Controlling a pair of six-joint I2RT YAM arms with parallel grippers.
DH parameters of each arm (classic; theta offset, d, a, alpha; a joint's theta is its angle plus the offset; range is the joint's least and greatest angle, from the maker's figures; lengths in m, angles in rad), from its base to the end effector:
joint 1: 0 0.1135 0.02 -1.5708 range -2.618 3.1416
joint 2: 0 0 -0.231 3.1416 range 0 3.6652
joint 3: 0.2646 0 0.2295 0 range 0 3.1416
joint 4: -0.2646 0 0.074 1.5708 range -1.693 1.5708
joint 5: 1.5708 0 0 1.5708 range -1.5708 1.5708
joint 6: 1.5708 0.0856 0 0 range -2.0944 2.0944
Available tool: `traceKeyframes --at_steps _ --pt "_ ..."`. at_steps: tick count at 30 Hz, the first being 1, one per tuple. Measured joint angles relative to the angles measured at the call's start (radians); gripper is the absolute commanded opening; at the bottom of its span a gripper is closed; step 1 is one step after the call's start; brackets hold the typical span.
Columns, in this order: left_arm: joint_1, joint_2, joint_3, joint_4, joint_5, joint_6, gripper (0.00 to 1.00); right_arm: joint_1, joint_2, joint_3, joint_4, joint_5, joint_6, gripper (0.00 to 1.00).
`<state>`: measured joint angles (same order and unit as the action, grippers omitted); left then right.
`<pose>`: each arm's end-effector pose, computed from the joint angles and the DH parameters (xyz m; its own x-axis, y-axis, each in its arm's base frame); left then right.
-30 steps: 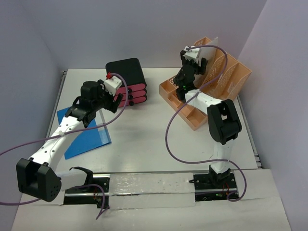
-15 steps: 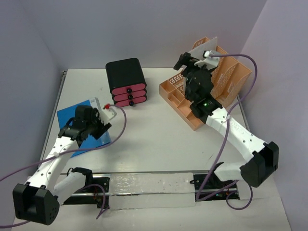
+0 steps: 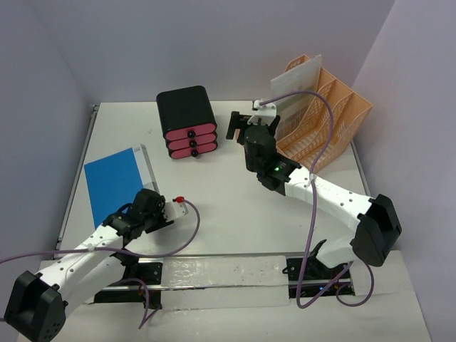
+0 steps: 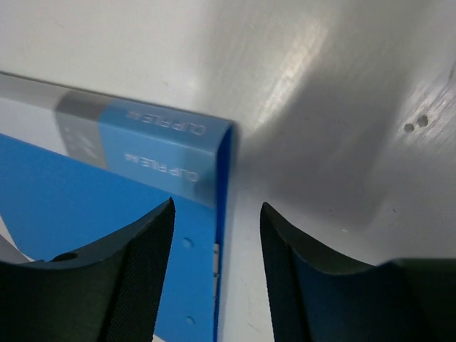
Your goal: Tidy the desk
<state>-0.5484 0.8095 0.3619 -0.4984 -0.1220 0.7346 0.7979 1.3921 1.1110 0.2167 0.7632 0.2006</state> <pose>0.1584 -0.0846 0.1100 -0.2075 0.9064 -0.3679 0.8029 0.3727 0.4653 0.2825 0.2049 0.3283 -0.0511 0.1538 -0.9868 -0.0260 0.9875 0.1553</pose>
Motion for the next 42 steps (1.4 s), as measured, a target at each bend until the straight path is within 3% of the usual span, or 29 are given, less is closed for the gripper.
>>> traceKeyframes --at_steps 18,24,30,36,40,41,42 --pt "-0.022 -0.048 -0.256 0.421 -0.236 0.097 0.36 0.024 -0.090 -0.135 0.025 0.027 0.067 0.92" --pt "-0.022 -0.037 -0.321 0.607 -0.292 0.170 0.36 0.024 -0.141 -0.175 0.054 0.030 0.072 0.91" --pt "0.002 0.061 -0.323 0.834 -0.314 0.233 0.39 0.024 -0.162 -0.192 0.079 0.030 0.072 0.91" --pt "0.197 0.310 -0.321 0.990 -0.270 0.290 0.41 0.025 -0.198 -0.230 0.094 0.030 0.067 0.92" --pt "0.253 0.456 -0.300 1.134 -0.257 0.329 0.28 0.024 -0.226 -0.259 0.112 0.033 0.059 0.92" --pt "0.258 0.488 -0.298 1.166 -0.254 0.336 0.07 0.025 -0.231 -0.262 0.118 0.033 0.055 0.92" --pt "0.263 0.510 -0.296 1.186 -0.251 0.344 0.00 0.025 -0.234 -0.264 0.123 0.033 0.052 0.92"
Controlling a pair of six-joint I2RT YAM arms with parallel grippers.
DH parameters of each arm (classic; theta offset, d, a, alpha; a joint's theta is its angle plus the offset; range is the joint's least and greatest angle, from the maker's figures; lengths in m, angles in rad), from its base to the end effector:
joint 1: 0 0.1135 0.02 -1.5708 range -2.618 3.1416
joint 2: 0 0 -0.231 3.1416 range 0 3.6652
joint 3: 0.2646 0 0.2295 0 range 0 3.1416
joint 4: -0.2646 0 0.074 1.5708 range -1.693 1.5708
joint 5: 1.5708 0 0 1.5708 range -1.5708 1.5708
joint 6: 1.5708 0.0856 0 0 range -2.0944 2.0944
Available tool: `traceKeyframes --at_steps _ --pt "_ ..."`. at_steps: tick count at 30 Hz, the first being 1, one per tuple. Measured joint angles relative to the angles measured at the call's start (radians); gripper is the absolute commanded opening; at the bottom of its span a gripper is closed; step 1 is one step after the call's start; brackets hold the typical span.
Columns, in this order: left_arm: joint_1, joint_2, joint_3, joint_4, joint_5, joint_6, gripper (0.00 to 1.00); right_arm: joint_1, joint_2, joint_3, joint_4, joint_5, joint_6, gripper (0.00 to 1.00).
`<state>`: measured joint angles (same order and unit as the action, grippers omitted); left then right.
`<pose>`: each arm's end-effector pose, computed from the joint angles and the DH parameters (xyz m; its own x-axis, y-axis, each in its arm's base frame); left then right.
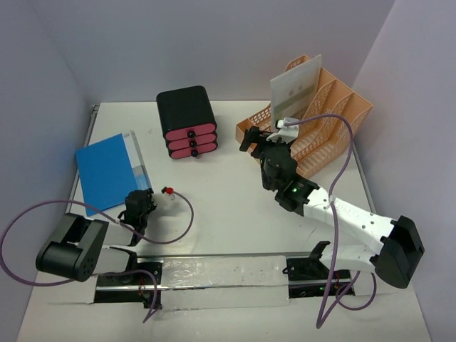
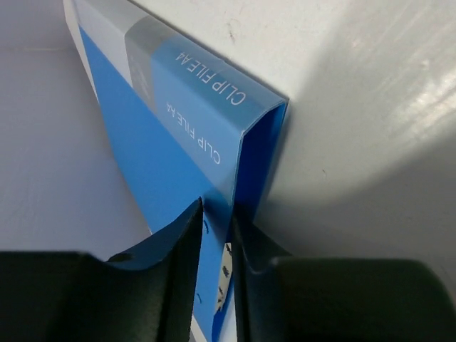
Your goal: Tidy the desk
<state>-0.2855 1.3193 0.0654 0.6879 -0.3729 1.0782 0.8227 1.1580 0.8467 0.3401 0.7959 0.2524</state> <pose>0.2183 -0.0316 0.0630 -0.2722 0.9351 -0.2270 0.4379 0.3305 0.8361 0.2424 0.1713 0.3182 0.0122 0.2700 -0.9628 -0.0310 0.9625 0.2696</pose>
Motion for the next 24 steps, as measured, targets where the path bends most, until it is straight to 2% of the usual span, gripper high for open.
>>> traceKeyframes --at_steps 6,8,11,13,15,19,24 --pt "0.030 0.011 0.000 0.051 0.037 0.006 0.00 0.000 -0.008 -0.001 0.012 -0.002 -0.012 0.92" --pt "0.044 -0.041 -0.001 0.036 0.058 0.001 0.00 0.001 -0.007 0.000 0.006 -0.014 -0.014 0.92" --pt "0.081 -0.213 -0.002 -0.039 0.107 -0.020 0.00 0.004 -0.001 0.007 -0.017 -0.072 -0.027 0.91" --pt "0.108 -0.334 0.004 -0.121 0.141 -0.040 0.00 0.008 0.012 0.013 -0.024 -0.156 -0.062 0.90" --pt "0.134 -0.393 0.023 -0.183 0.174 -0.056 0.00 0.023 0.033 0.017 -0.027 -0.259 -0.105 0.89" --pt "0.187 -0.416 0.052 -0.293 0.247 -0.084 0.00 0.065 0.075 0.019 -0.042 -0.426 -0.176 0.89" --pt "0.212 -0.428 0.167 -0.542 0.339 -0.147 0.00 0.078 0.088 0.018 -0.043 -0.639 -0.262 0.90"
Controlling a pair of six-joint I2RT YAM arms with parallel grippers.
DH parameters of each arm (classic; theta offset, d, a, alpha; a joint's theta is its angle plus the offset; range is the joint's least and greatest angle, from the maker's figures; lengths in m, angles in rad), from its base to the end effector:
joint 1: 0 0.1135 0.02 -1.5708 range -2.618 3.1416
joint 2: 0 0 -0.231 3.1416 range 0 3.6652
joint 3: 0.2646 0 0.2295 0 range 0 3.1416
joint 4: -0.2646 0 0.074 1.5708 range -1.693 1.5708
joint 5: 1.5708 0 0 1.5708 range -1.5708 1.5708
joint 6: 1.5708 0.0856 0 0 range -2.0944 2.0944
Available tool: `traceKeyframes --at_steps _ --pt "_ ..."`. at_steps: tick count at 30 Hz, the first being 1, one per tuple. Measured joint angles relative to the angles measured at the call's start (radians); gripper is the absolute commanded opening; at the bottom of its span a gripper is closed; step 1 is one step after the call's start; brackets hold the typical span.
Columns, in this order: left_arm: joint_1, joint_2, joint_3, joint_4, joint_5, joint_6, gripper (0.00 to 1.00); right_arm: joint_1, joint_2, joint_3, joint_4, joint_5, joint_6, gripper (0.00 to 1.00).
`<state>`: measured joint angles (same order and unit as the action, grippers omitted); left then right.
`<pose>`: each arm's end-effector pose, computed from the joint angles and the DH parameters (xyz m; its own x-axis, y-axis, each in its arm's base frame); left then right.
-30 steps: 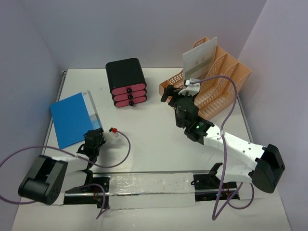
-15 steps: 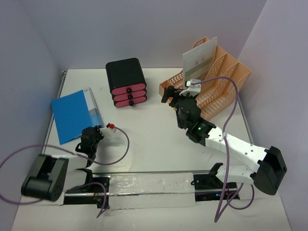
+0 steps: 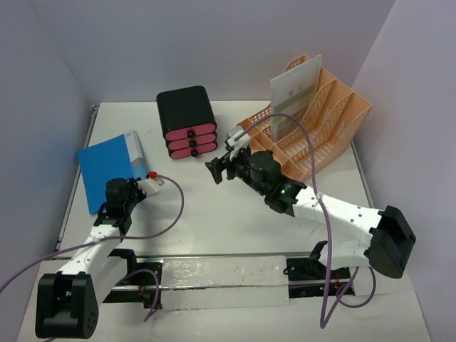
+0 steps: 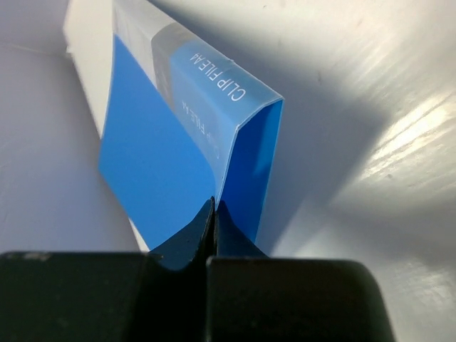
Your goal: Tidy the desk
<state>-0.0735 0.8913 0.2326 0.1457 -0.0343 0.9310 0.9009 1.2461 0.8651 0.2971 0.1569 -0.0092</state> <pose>0.2254 -0.0137 0.1268 -0.2572 0.8229 -0.5067 0.4187 0.5675 0.7090 0.2168 0.2521 0.2925 -0.0458 -0.0724 -0.9963 -0.6780 0.7347 -0.0223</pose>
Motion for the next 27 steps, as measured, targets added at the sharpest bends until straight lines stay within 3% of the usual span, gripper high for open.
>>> traceKeyframes --at_steps 8,13,17,27 --pt "0.012 -0.053 0.308 -0.450 0.137 -0.066 0.00 0.000 0.051 -0.022 0.096 -0.287 -0.212 0.93" --pt "0.012 -0.113 0.369 -0.664 0.165 -0.053 0.00 0.022 0.179 -0.009 0.142 -0.421 -0.373 0.93" --pt "0.012 -0.154 0.418 -0.831 0.182 -0.033 0.00 0.045 0.339 0.093 0.132 -0.472 -0.481 0.96" --pt "0.012 -0.221 0.511 -1.050 0.209 0.030 0.00 0.092 0.633 0.222 0.311 -0.585 -0.659 0.99"
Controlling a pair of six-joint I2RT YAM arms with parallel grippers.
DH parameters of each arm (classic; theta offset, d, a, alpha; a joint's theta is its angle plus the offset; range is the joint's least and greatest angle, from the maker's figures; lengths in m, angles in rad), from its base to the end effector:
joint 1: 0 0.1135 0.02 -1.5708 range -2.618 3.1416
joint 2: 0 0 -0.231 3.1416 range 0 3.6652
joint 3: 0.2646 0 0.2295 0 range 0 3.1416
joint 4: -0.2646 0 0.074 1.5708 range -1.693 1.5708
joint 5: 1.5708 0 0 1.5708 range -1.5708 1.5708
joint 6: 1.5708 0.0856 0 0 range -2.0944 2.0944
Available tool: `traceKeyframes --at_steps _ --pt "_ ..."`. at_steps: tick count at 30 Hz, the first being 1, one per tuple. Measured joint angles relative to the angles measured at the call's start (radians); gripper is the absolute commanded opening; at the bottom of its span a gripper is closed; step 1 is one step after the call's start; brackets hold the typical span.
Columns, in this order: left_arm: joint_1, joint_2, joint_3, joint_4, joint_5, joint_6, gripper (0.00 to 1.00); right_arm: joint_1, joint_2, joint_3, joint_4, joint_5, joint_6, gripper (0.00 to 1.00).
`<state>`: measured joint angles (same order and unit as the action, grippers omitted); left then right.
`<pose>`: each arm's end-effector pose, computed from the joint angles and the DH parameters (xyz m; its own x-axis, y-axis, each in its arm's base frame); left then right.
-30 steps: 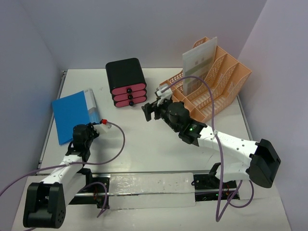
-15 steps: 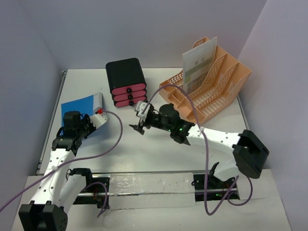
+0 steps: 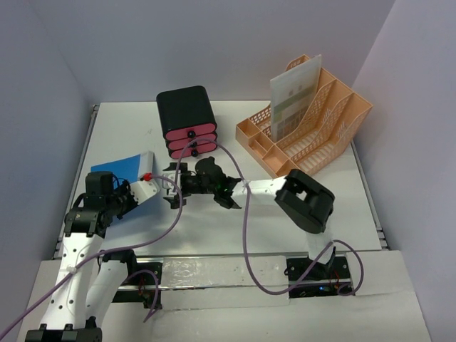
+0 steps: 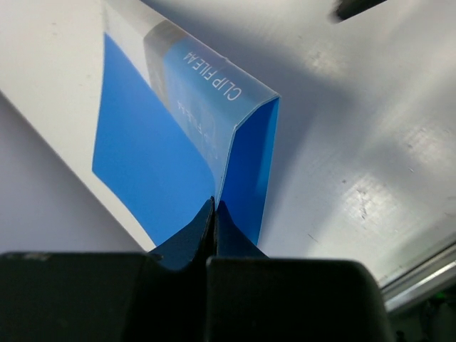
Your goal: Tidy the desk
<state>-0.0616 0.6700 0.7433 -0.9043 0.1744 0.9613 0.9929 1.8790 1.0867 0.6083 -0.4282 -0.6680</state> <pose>0.1610 -0.0248 0.2161 -0.2766 0.8261 -0.4910 0.7060 0.5213 0.4794 0.2093 0.3860 0.1903 0.5317 -0.2163 -0.8189 -0.8352 0.0268 -0.5493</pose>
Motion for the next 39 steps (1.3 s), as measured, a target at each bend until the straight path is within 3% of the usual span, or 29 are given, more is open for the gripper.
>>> traceKeyframes --at_steps 14,15,16,17,18,19,20,23,27,28,30,33,34,39 --pt "0.000 -0.020 0.092 -0.160 0.064 0.026 0.00 0.033 0.287 0.297 0.082 -0.096 0.010 0.94" --pt "0.000 -0.020 0.097 -0.167 0.071 0.027 0.00 0.036 0.298 0.309 0.091 -0.105 0.019 0.90" --pt "0.000 -0.021 0.101 -0.173 0.077 0.028 0.00 0.039 0.310 0.325 0.100 -0.117 0.030 0.75" --pt "0.000 -0.021 0.105 -0.178 0.083 0.028 0.00 0.041 0.322 0.341 0.109 -0.129 0.042 0.74" --pt "0.000 -0.021 0.108 -0.184 0.088 0.029 0.00 0.043 0.335 0.357 0.117 -0.146 0.051 0.64" --pt "0.000 -0.021 0.113 -0.188 0.088 0.030 0.00 0.044 0.345 0.370 0.120 -0.166 0.057 0.44" --pt "0.001 -0.021 0.119 -0.190 0.088 0.030 0.00 0.046 0.352 0.376 0.124 -0.179 0.070 0.32" --pt "0.009 -0.022 0.149 -0.208 0.068 0.034 0.00 0.042 0.356 0.379 0.165 -0.217 0.033 0.01" --pt "0.011 -0.027 0.221 -0.189 0.069 0.018 0.02 0.037 0.324 0.352 0.213 -0.247 -0.004 0.00" --pt "0.010 -0.027 0.232 -0.191 0.076 0.000 0.10 0.038 0.306 0.333 0.214 -0.244 0.003 0.00" --pt "0.004 -0.028 0.249 -0.189 0.093 -0.052 0.47 0.039 0.262 0.284 0.211 -0.232 0.031 0.00" --pt "0.000 -0.022 0.290 -0.145 0.073 -0.171 0.70 0.048 0.187 0.205 0.210 -0.211 0.094 0.00" --pt "0.000 -0.017 0.312 -0.128 0.061 -0.213 0.77 0.054 0.157 0.180 0.206 -0.202 0.126 0.00" --pt "0.000 0.003 0.494 -0.050 -0.013 -0.440 0.90 0.069 -0.003 0.096 0.162 -0.143 0.343 0.00"
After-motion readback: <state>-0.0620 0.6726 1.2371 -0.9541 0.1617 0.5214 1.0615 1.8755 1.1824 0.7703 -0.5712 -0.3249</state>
